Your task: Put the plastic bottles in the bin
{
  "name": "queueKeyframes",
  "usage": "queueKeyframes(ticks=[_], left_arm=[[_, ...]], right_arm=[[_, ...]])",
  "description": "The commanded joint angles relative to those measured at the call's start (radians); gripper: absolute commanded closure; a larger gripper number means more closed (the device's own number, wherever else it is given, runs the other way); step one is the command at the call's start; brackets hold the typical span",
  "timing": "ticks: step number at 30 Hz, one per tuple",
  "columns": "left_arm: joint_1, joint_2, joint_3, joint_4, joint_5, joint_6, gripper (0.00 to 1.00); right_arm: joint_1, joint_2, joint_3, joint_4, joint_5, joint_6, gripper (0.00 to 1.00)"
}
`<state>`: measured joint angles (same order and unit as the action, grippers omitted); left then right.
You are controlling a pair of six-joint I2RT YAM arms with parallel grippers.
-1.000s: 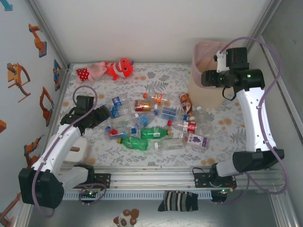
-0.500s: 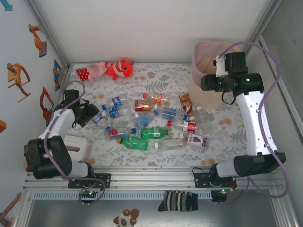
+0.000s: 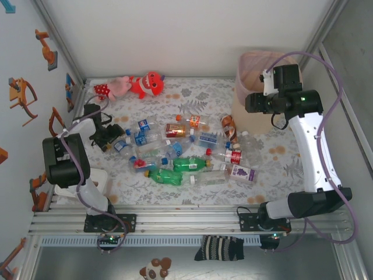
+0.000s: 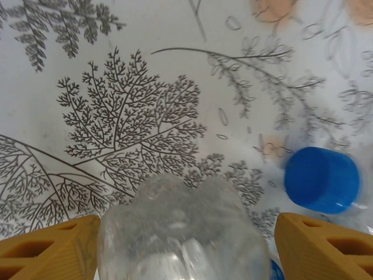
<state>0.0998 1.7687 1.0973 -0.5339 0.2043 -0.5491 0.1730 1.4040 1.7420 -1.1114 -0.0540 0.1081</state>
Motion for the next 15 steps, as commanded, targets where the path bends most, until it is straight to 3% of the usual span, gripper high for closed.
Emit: queueKeyframes(ticks=[1, 11, 15], left_arm=[[0.005, 0.019, 0.025, 0.001, 0.020, 0.011, 0.26], [0.006, 0.007, 0.015, -0.004, 0.009, 0.014, 0.41], [0.005, -0.038, 0.021, -0.029, -0.001, 0.018, 0.42]], right_arm=[[0.008, -0.011, 0.019, -0.013, 0.026, 0.008, 0.31], [0.015, -0.027, 0.027, -0.015, 0.037, 0.009, 0.31], [0.021, -0.032, 0.034, -0.013, 0.039, 0.016, 0.32]])
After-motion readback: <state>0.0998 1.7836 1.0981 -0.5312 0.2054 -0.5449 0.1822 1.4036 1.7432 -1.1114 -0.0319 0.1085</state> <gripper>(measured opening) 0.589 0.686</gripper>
